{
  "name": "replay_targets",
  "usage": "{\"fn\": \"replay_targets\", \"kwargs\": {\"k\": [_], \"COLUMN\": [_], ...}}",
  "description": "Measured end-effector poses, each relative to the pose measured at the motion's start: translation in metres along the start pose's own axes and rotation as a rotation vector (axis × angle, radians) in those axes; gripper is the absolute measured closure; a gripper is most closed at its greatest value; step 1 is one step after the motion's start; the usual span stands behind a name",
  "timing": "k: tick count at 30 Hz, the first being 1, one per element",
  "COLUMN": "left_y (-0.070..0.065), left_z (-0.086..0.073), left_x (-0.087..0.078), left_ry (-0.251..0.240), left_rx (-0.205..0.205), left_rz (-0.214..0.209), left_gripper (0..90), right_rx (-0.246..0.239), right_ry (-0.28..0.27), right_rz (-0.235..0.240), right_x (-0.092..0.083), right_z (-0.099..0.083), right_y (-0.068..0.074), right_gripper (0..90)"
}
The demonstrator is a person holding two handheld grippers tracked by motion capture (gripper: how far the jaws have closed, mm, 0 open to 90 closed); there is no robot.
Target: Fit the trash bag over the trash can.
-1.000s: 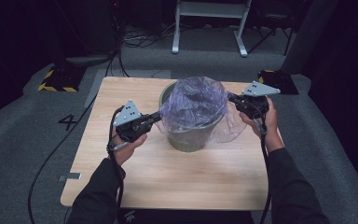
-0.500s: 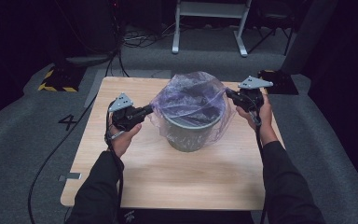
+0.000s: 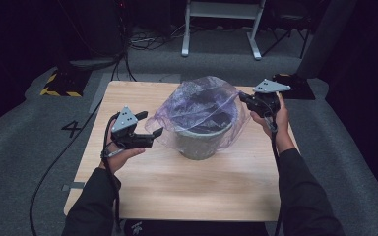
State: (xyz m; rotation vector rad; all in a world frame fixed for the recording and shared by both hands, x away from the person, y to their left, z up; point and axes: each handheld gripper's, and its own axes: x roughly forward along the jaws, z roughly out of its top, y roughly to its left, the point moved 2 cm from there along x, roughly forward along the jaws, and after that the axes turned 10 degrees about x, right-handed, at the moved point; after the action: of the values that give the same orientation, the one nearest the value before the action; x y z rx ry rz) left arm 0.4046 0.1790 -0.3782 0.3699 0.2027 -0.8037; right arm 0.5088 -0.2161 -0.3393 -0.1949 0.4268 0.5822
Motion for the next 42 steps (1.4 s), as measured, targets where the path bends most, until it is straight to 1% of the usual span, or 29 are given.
{"fn": "replay_targets", "kwargs": {"k": [1, 3, 6, 9, 10, 11, 12, 13, 14, 15, 16, 18, 19, 20, 22, 23, 24, 27, 28, 30, 32, 33, 34, 36, 37, 38, 39, 41, 42], "left_y": [-0.004, -0.01, -0.021, -0.031, -0.035, -0.037, -0.038, -0.038, -0.037, -0.035, -0.034, -0.031, -0.029, -0.028, -0.024, -0.023, -0.022, -0.019, -0.017, -0.013, -0.008, -0.002, 0.001, 0.01, 0.016, 0.019, 0.025, 0.033, 0.038], "left_z": [0.003, 0.008, 0.021, 0.034, 0.039, 0.043, 0.045, 0.049, 0.051, 0.052, 0.053, 0.055, 0.056, 0.056, 0.058, 0.059, 0.06, 0.062, 0.062, 0.065, 0.066, 0.068, 0.068, 0.068, 0.067, 0.066, 0.064, 0.061, 0.058], "left_x": [-0.003, -0.006, -0.004, 0.003, 0.007, 0.01, 0.012, 0.017, 0.019, 0.021, 0.024, 0.028, 0.03, 0.03, 0.03, 0.029, 0.028, 0.024, 0.023, 0.019, 0.017, 0.016, 0.016, 0.017, 0.018, 0.019, 0.02, 0.024, 0.026], "left_ry": [-0.003, -0.01, -0.018, -0.002, 0.021, 0.033, 0.04, 0.063, 0.072, 0.084, 0.102, 0.133, 0.147, 0.147, 0.15, 0.14, 0.122, 0.083, 0.074, 0.049, 0.033, 0.026, 0.014, -0.015, -0.024, -0.031, -0.034, -0.038, -0.045], "left_rx": [0.023, 0.051, 0.105, 0.162, 0.195, 0.216, 0.228, 0.249, 0.256, 0.265, 0.271, 0.296, 0.313, 0.31, 0.321, 0.316, 0.304, 0.274, 0.273, 0.259, 0.235, 0.217, 0.201, 0.145, 0.117, 0.097, 0.068, 0.03, 0.008], "left_rz": [-0.016, -0.025, -0.058, -0.077, -0.065, -0.059, -0.063, -0.041, -0.041, -0.064, -0.076, -0.063, -0.059, -0.067, -0.056, -0.066, -0.083, -0.114, -0.114, -0.134, -0.13, -0.121, -0.126, -0.128, -0.121, -0.119, -0.12, -0.098, -0.094], "left_gripper": [19.4, 18.3, 17.5, 16.7, 16.7, 17.3, 20.1, 22.9, 28.6, 31.4, 34.8, 43.9, 45.3, 50.4, 65.6, 70.6, 72.4, 74.3, 77.1, 82.4, 88.0, 88.5, 89.0, 89.2, 89.3, 89.3, 89.3, 89.1, 89.1], "right_rx": [-0.004, -0.004, -0.011, -0.014, -0.02, -0.024, -0.025, -0.026, -0.028, -0.027, -0.029, -0.034, -0.036, -0.038, -0.041, -0.043, -0.043, -0.047, -0.048, -0.052, -0.053, -0.054, -0.058, -0.061, -0.06, -0.06, -0.06, -0.053, -0.052], "right_ry": [-0.001, 0.0, 0.002, 0.005, 0.006, 0.009, 0.009, 0.008, 0.008, 0.01, 0.013, 0.017, 0.018, 0.019, 0.019, 0.019, 0.021, 0.021, 0.021, 0.024, 0.025, 0.027, 0.03, 0.036, 0.043, 0.048, 0.048, 0.055, 0.06], "right_rz": [-0.003, -0.004, -0.008, -0.008, -0.009, -0.008, -0.006, -0.003, -0.003, -0.003, -0.002, 0.001, 0.002, 0.003, 0.002, 0.003, 0.003, 0.003, 0.002, 0.0, 0.0, 0.002, 0.003, 0.004, 0.001, -0.004, -0.001, -0.002, -0.005], "right_x": [0.0, -0.001, -0.001, 0.0, 0.0, 0.001, 0.001, 0.002, 0.002, 0.003, 0.004, 0.005, 0.006, 0.006, 0.008, 0.008, 0.008, 0.008, 0.008, 0.008, 0.008, 0.009, 0.01, 0.013, 0.015, 0.018, 0.02, 0.024, 0.026], "right_z": [0.0, 0.001, 0.003, 0.007, 0.008, 0.009, 0.01, 0.011, 0.012, 0.012, 0.012, 0.011, 0.011, 0.011, 0.011, 0.011, 0.011, 0.012, 0.012, 0.013, 0.014, 0.014, 0.014, 0.014, 0.014, 0.015, 0.015, 0.015, 0.015], "right_y": [0.0, 0.001, 0.003, 0.005, 0.006, 0.007, 0.008, 0.008, 0.009, 0.01, 0.01, 0.011, 0.012, 0.012, 0.013, 0.013, 0.013, 0.013, 0.013, 0.013, 0.013, 0.013, 0.013, 0.014, 0.013, 0.013, 0.012, 0.011, 0.011], "right_gripper": [89.9, 90.0, 89.9, 89.9, 89.9, 89.9, 89.8, 89.8, 89.8, 89.7, 89.7, 89.7, 89.7, 89.7, 89.7, 89.7, 89.7, 89.7, 89.7, 89.7, 89.7, 89.7, 89.7, 89.8, 89.7, 89.7, 89.7, 89.8, 89.8]}}
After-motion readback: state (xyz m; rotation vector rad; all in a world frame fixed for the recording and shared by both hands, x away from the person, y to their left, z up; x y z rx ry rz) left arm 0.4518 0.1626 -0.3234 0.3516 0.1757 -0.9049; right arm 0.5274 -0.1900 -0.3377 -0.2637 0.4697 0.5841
